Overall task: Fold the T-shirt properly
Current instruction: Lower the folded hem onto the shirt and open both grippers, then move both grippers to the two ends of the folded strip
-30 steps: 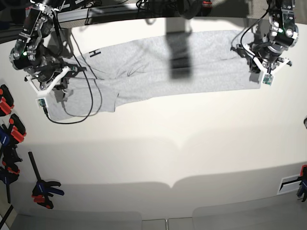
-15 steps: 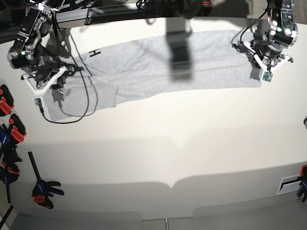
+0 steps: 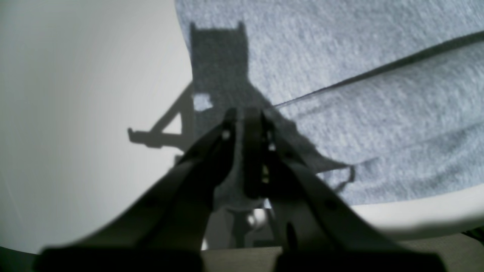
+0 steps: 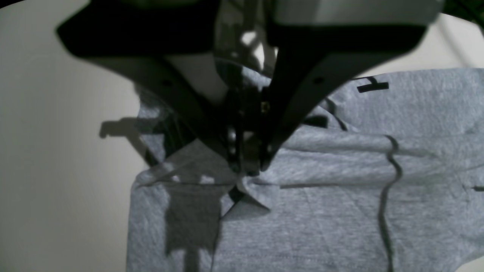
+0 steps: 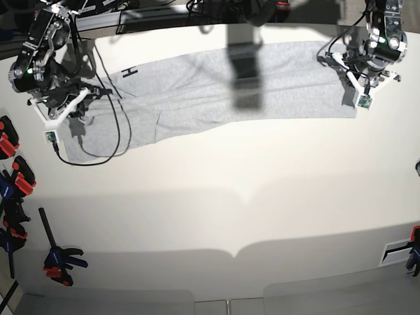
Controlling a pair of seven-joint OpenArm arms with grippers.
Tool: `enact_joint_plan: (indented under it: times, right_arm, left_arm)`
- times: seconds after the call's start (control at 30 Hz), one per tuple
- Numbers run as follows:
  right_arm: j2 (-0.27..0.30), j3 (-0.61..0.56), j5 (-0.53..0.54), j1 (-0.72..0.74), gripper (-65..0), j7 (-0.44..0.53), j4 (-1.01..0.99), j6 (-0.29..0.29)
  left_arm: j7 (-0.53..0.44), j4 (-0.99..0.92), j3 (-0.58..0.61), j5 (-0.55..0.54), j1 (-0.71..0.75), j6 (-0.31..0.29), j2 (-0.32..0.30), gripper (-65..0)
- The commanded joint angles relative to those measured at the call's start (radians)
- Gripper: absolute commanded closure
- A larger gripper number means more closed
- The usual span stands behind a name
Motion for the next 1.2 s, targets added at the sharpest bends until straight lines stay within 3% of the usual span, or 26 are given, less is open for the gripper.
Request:
enact_joint_plan:
  times: [0.0, 0.07, 0.17, 0.23, 0.33, 0.43, 0.57, 0.73, 0.87, 0.93, 1.07, 1.17]
  right_arm:
    - [0.017, 0.01, 0.0, 0.011, 0.0, 0.003, 0.021, 0.0]
    - [0.017, 0.01, 0.0, 0.011, -0.9, -0.005, 0.021, 0.0]
    - [0.017, 0.01, 0.0, 0.011, -15.3, -0.002, 0.021, -0.001]
    - [0.017, 0.01, 0.004, 0.011, -20.4, 0.007, 0.021, -0.01]
    - [0.017, 0.01, 0.008, 0.011, -21.3, 0.007, 0.021, -0.023]
    - [0.017, 0.01, 0.003, 0.011, -21.3, 0.006, 0.021, -0.023]
    - [0.017, 0.01, 0.008, 0.018, -21.2, 0.014, 0.021, -0.022]
    - [0.017, 0.01, 0.145, 0.035, -21.2, 0.063, 0.044, -0.017]
    - [0.013, 0.01, 0.235, 0.052, -21.2, 0.198, 0.045, 0.016]
    - [0.006, 0.009, 0.204, 0.051, -21.2, 0.26, 0.032, 0.016]
    - [-0.025, 0.009, 0.079, 0.052, -21.2, 0.294, -0.04, 0.016]
    - [-0.037, 0.009, -0.004, 0.052, -21.1, 0.34, -0.13, 0.016]
  left_arm:
    - [-0.005, 0.019, -0.011, 0.014, -0.002, 0.013, -0.016, 0.0]
    - [-0.003, 0.019, -0.011, 0.014, -0.002, 0.013, -0.016, 0.0]
    - [-0.001, 0.019, -0.011, 0.014, 0.013, 0.013, -0.016, 0.0]
    - [-0.001, 0.019, -0.011, 0.014, 0.031, 0.013, -0.016, 0.0]
    - [-0.001, 0.019, -0.011, 0.014, 0.064, 0.013, -0.017, -23.2]
    - [-0.001, 0.019, -0.011, 0.014, 0.081, 0.013, -0.016, -34.5]
    - [-0.055, 0.019, -0.011, 0.014, 0.072, 0.014, -0.017, -35.3]
    - [-0.206, 0.071, -0.011, 0.012, 0.072, 0.021, -0.017, -35.3]
    - [-0.389, 0.063, -0.009, -0.1, 0.066, 0.013, -0.004, -35.3]
    - [-0.383, -0.001, -0.009, -0.088, 0.035, 0.0, 0.042, -35.2]
    - [-0.362, -0.209, -0.009, -0.065, -0.047, -0.05, 0.126, -35.2]
    - [-0.347, -0.333, -0.009, -0.065, -0.091, -0.071, 0.15, -35.2]
